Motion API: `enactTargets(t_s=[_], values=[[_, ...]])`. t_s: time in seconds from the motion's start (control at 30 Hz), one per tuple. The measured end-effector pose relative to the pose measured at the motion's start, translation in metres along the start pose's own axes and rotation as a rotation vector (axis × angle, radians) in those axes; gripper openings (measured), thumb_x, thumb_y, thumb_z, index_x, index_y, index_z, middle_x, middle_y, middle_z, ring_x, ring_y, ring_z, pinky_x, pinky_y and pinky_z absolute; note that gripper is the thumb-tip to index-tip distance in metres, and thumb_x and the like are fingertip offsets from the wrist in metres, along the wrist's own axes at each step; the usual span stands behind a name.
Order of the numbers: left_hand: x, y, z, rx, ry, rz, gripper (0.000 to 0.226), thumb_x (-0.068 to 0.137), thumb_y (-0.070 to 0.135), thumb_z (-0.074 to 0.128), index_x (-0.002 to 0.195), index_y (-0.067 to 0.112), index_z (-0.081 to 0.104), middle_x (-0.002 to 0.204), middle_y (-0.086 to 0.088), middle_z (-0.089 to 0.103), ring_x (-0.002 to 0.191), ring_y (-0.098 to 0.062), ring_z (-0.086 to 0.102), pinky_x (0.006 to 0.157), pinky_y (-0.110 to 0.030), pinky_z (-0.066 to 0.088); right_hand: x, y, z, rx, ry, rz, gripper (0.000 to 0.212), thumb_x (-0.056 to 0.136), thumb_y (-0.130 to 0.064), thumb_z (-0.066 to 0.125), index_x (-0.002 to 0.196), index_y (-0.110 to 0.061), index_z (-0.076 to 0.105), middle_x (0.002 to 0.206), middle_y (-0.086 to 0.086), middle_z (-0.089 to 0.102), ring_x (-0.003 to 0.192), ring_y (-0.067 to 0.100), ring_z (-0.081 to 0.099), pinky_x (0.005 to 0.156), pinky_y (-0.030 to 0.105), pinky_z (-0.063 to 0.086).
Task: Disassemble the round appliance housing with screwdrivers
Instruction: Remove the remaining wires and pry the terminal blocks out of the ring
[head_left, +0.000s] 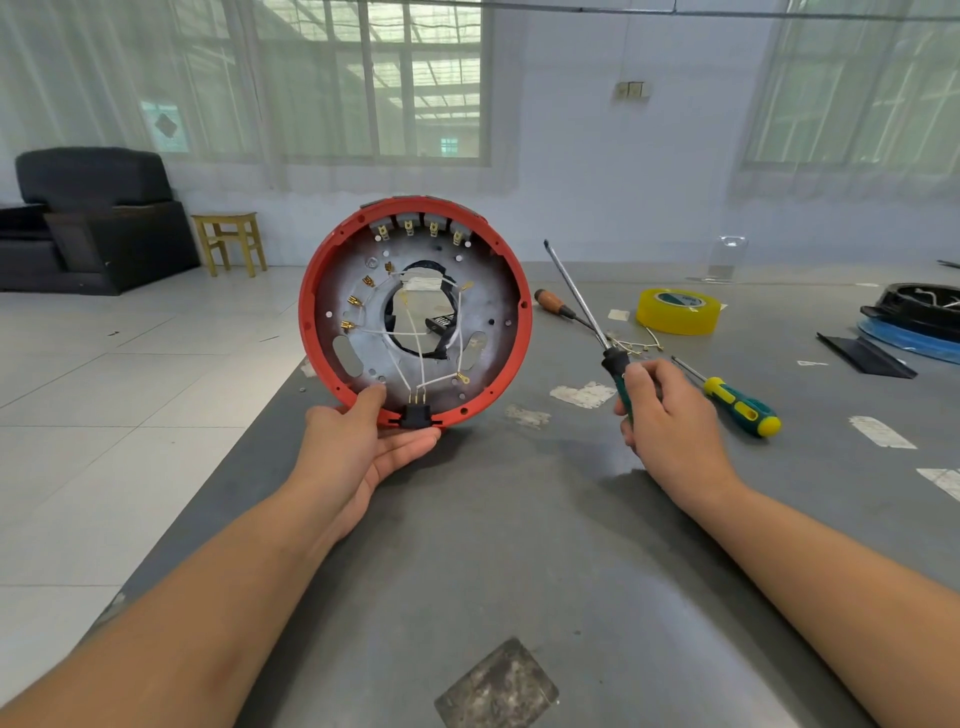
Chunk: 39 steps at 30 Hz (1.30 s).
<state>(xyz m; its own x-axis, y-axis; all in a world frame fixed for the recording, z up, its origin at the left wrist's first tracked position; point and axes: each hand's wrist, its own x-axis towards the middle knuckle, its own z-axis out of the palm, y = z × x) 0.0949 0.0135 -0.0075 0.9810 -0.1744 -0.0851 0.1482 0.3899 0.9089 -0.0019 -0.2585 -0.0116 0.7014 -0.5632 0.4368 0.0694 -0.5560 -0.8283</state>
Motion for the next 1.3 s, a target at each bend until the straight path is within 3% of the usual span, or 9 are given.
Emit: enactTargets(t_s=[0.13,0.27,0.4,0.5,0.57,0.73,0.97,1.17,1.3], values=[[-0.001,0.000,0.000,-0.007,-0.002,0.030,0.047,0.107,0.022,0.063,0.132,-0.015,0.050,0.111,-0.041,0.069,0.081,-0.044,0.079,0.059,-0.034,0.065,-0.003,-0.003,-0.002,0.084,-0.004,-0.095,0.016,0.100,-0.056,0.054,0.102,-0.041,0.059,0.085,-0.008,0.068,0.075,0.020,0.063,0.073,0.050,0.057],[-0.002,-0.001,0.000,-0.012,-0.027,0.042,0.047,0.106,0.021,0.063,0.136,-0.013,0.047,0.117,-0.042,0.066,0.083,-0.045,0.079,0.061,-0.035,0.065,-0.009,-0.002,-0.008,-0.131,-0.065,-0.329,0.017,0.094,-0.054,0.065,0.107,-0.044,0.059,0.091,-0.022,0.065,0.086,0.002,0.062,0.069,0.015,0.047],[0.000,-0.001,-0.001,-0.017,-0.054,0.044,0.053,0.106,0.021,0.064,0.143,-0.009,0.041,0.121,-0.039,0.066,0.089,-0.047,0.078,0.065,-0.037,0.066,-0.009,-0.001,-0.013,-0.292,-0.187,-0.478,0.016,0.095,-0.044,0.069,0.109,-0.037,0.066,0.085,-0.025,0.063,0.082,-0.001,0.059,0.066,0.009,0.040],[0.001,-0.001,-0.003,-0.030,-0.069,0.031,0.052,0.106,0.021,0.063,0.143,-0.008,0.041,0.116,-0.039,0.068,0.091,-0.047,0.078,0.066,-0.038,0.066,-0.006,-0.001,-0.017,-0.397,-0.226,-0.596,0.022,0.095,-0.039,0.070,0.114,-0.027,0.070,0.096,-0.013,0.069,0.084,0.013,0.064,0.071,0.029,0.053],[0.002,-0.002,-0.004,-0.039,-0.078,0.019,0.050,0.106,0.021,0.063,0.141,-0.009,0.043,0.110,-0.038,0.072,0.091,-0.047,0.078,0.066,-0.038,0.066,-0.004,0.001,-0.020,-0.511,-0.207,-0.683,0.028,0.097,-0.044,0.066,0.119,-0.027,0.071,0.101,-0.009,0.071,0.086,0.020,0.068,0.067,0.038,0.056],[0.002,-0.002,-0.004,-0.030,-0.055,0.020,0.044,0.108,0.017,0.060,0.139,-0.010,0.043,0.110,-0.039,0.070,0.089,-0.046,0.078,0.065,-0.037,0.065,0.006,0.005,-0.033,-0.673,-0.138,-0.859,0.038,0.099,-0.052,0.050,0.120,-0.030,0.072,0.100,-0.010,0.071,0.086,0.020,0.069,0.058,0.023,0.043],[0.002,-0.001,0.001,0.057,0.051,0.005,0.038,0.104,0.002,0.055,0.139,-0.008,0.042,0.111,-0.037,0.069,0.081,-0.042,0.079,0.058,-0.034,0.064,0.016,0.007,-0.038,-0.731,-0.099,-0.999,0.034,0.101,-0.044,0.054,0.124,-0.025,0.072,0.102,-0.001,0.072,0.083,0.029,0.066,0.063,0.038,0.054],[0.004,0.002,0.000,0.120,0.104,-0.080,0.019,0.102,0.008,0.058,0.115,-0.006,0.061,0.075,-0.020,0.078,0.060,-0.021,0.077,0.045,-0.023,0.056,0.017,0.003,-0.037,-0.746,-0.092,-1.034,0.033,0.101,-0.041,0.056,0.126,-0.023,0.070,0.102,0.001,0.071,0.083,0.031,0.064,0.067,0.039,0.053],[0.006,0.003,-0.002,0.149,0.088,-0.130,0.015,0.102,0.007,0.055,0.110,-0.003,0.063,0.075,-0.018,0.078,0.050,-0.015,0.070,0.043,-0.021,0.053,0.017,0.002,-0.036,-0.756,-0.098,-1.028,0.033,0.100,-0.038,0.059,0.126,-0.022,0.071,0.102,0.002,0.071,0.084,0.031,0.064,0.068,0.038,0.050]])
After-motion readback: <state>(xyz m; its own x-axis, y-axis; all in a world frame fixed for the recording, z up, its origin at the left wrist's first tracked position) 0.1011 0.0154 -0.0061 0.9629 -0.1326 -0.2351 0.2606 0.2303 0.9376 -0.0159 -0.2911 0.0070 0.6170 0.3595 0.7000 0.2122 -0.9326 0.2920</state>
